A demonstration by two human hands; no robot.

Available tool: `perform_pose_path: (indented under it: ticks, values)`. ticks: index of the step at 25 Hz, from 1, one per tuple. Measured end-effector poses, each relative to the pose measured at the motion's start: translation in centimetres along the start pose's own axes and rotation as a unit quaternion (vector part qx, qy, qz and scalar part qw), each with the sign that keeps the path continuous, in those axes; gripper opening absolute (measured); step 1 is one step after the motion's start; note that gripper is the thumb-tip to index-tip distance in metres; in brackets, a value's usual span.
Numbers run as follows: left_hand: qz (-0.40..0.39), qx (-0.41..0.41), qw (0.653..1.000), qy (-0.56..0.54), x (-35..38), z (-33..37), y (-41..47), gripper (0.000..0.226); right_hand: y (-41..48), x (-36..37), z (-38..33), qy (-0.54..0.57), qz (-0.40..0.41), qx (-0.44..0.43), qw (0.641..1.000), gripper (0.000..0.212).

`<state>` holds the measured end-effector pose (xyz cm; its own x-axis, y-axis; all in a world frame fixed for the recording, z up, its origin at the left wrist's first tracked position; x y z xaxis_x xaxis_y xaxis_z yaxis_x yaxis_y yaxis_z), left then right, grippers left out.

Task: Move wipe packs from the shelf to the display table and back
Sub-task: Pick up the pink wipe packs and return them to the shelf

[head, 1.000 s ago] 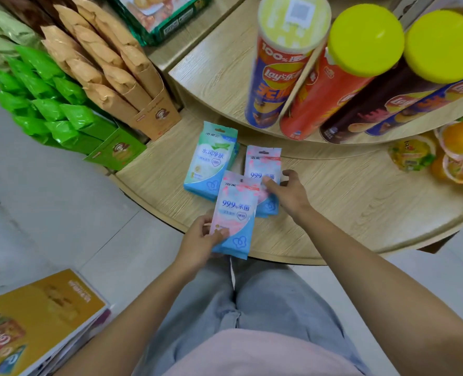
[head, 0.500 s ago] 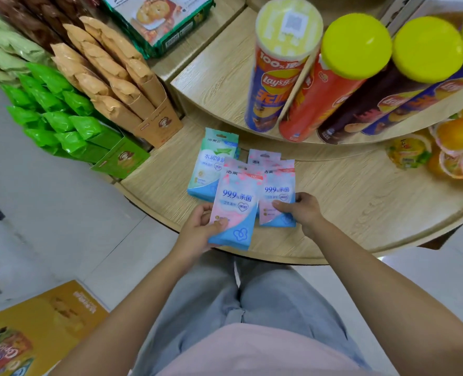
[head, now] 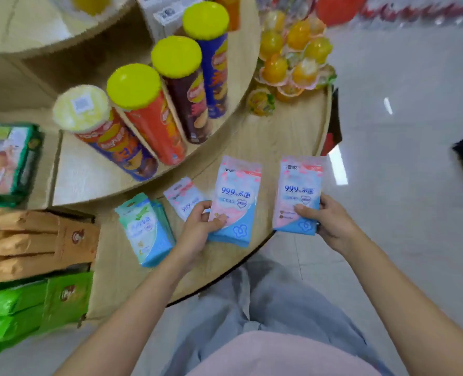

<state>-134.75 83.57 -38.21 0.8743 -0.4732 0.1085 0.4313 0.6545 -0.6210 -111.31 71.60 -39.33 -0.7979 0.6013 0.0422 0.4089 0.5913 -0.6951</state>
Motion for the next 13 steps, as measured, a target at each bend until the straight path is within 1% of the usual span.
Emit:
perform_pose_path:
  ticks: [3, 7, 9, 11, 13]
  values:
    - [-0.094, 0.007, 0.994, 0.063, 5.9, 1.5, 0.9, 0.021, -5.1, -6.2, 3.4, 0.100, 0.107, -0.017, 0.989, 0.039]
    - [-0.221, 0.024, 0.965, 0.142, 15.9, 2.3, 0.9, 0.018, -11.1, -12.5, 8.0, 0.188, 0.200, -0.043, 0.961, 0.038]
    - [-0.278, 0.029, 0.943, 0.179, 21.7, 1.8, 0.1, 0.017, -14.1, -15.6, 10.2, 0.233, 0.253, -0.054, 0.937, 0.040]
    - [-0.332, 0.030, 0.920, 0.205, 27.8, 1.0, -0.8, 0.025, -16.5, -18.7, 12.2, 0.277, 0.300, -0.061, 0.911, 0.042]
    - [-0.373, 0.023, 0.900, 0.223, 34.1, -0.5, -2.0, 0.031, -18.9, -22.4, 13.8, 0.303, 0.340, -0.067, 0.888, 0.036]
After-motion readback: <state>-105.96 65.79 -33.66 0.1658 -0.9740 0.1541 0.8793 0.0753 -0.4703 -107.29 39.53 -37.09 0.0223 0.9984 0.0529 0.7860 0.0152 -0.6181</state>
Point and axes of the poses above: each hand's wrist, its own y-axis towards the middle knuckle, its own x-axis out of the palm, z = x × y, the point moved 2 cm from there along y, towards the middle knuckle, and after that the axes turned 3 degrees about -y, right-handed, at the moved point
